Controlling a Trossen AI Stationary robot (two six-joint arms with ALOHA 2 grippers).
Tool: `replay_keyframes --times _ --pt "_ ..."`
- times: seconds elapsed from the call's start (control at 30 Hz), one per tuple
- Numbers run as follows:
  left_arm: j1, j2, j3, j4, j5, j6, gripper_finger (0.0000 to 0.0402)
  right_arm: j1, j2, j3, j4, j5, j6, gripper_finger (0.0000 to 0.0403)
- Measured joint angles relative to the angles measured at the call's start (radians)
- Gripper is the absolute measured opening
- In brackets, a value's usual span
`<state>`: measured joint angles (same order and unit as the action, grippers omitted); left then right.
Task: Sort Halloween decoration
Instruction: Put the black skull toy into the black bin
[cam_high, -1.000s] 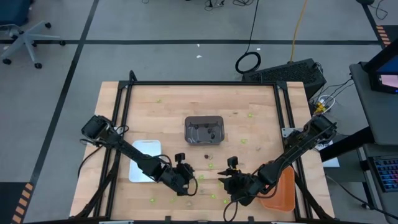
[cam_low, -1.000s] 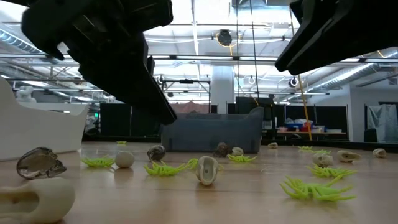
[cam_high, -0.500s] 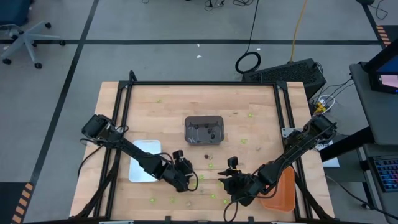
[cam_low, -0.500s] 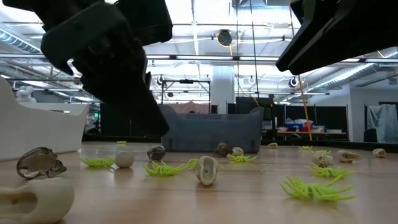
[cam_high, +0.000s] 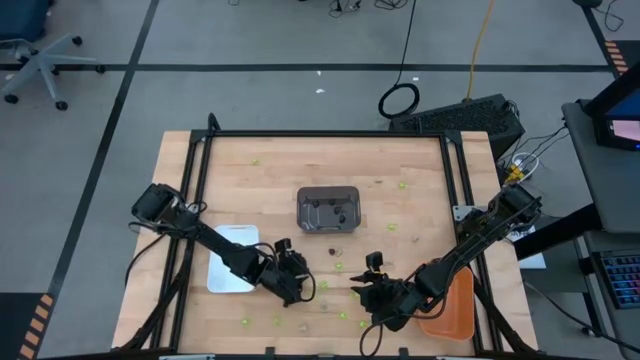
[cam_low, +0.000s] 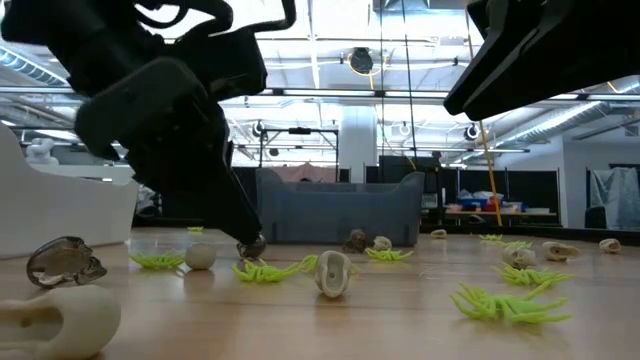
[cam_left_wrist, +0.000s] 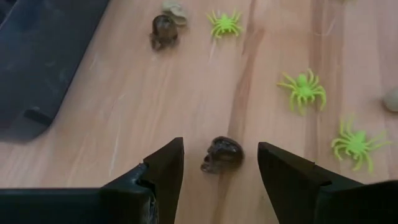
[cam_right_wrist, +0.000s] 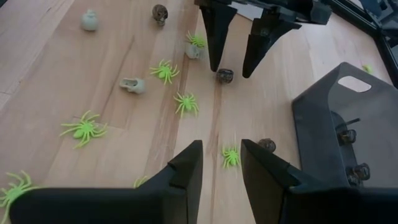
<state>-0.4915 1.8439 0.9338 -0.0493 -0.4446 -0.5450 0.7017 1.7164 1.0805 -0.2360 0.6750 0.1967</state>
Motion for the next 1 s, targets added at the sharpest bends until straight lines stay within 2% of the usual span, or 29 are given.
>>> replay_keyframes --times 0.17,0.4,0.6,1.0 --pt "0.002 0.0 -0.014 0.039 0.002 -0.002 0.0204 0.0 0.0 0.0 0.0 0.0 0.0 0.0094" --pt "0.005 0.013 -0.014 0.046 0.011 0.0 0.0173 0.0 0.0 0.0 0.008 0.0 0.0 0.0094" --pt "0.023 0.035 -0.015 0.055 0.073 0.006 0.0149 0.0 0.0 0.0 0.008 0.0 -0.004 0.0094" --pt "0.033 0.055 -0.014 0.095 0.095 0.055 0.0068 0.0 0.0 0.0 0.015 0.001 -0.008 0.0094"
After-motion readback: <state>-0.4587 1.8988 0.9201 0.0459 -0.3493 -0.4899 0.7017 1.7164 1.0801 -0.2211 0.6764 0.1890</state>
